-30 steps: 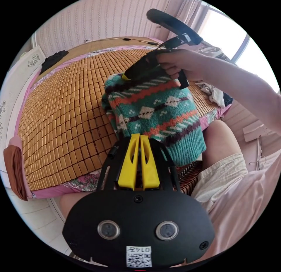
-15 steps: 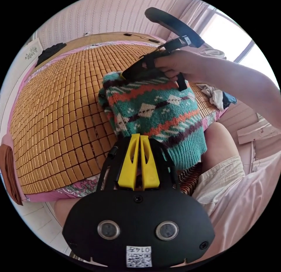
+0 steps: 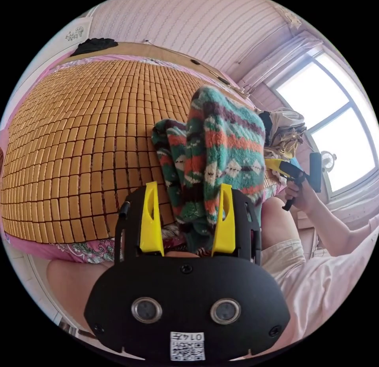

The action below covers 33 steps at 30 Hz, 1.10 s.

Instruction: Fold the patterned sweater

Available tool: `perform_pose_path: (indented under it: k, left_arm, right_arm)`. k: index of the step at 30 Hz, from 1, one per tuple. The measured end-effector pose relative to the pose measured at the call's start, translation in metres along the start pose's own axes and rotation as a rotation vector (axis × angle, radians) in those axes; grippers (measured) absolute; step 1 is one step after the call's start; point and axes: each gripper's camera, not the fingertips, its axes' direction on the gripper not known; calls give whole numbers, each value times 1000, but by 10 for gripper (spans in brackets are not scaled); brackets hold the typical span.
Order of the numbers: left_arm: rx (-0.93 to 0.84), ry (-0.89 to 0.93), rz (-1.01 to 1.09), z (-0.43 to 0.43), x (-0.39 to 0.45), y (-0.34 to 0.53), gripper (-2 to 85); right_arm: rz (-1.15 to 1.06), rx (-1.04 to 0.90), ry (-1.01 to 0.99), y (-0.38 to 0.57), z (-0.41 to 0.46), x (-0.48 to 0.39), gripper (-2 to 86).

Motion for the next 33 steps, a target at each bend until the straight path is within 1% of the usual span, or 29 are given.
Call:
perform_pose_path:
  k: [1,3,5,8,12,14,15,16,17,18,20,24,27,29,30,32,33]
  left_arm:
    - [-28,6,-20,6,-6,-3,234]
    - [-56,76,-47,11,-17,-6,235]
    - [-80,132,-73,16,-31,-6,224]
    - [-47,152,-76,16,-43,1,217]
    - [-41,170,-102,19,-50,8,204]
    - [-48,175,-106,16,-58,11,181]
    - [-46,235,-86,16,-60,13,169]
    - [-38,292,-144,15,-69,17,147]
    - [-26,291,-140,14,-72,21,124]
    - [-19,288,-136,13,-73,23,121]
    - [-4,290,-154,9,-78,32,112]
    - [34,266,-168,-2,-83,46,101]
    - [110,326,-279,-12,-101,66,97]
    - [200,355,-319,-28,-112,80,95]
    - [225,365,-319,-33,-115,83,95]
    - [366,417,-339,-64,-133,104,94]
    - [405,427,-344,-73,-139,111,94]
  right_arm:
    - [48,13,-28,5,4,11,192]
    - [97,21,-82,10,12,23,194]
    - [137,53,-200,13,22,37,183]
    - [184,72,-301,16,30,56,176]
    - [211,58,-357,15,31,67,169]
    - [258,11,-412,12,34,78,155]
    - [258,-2,-417,11,35,79,150]
    - [251,-22,-412,8,35,79,140]
    - [237,-41,-401,5,34,76,132]
    - [226,-49,-392,4,32,74,128]
    - [147,-73,-336,-2,25,58,117]
    - [-6,-75,-298,-15,15,24,106]
    - [-142,-80,-313,-32,12,-10,99]
    - [-289,-82,-351,-50,14,-49,93]
    - [-326,-85,-369,-56,15,-61,91]
    - [-472,-119,-452,-77,24,-114,87]
    - [-513,-132,-471,-82,27,-129,86]
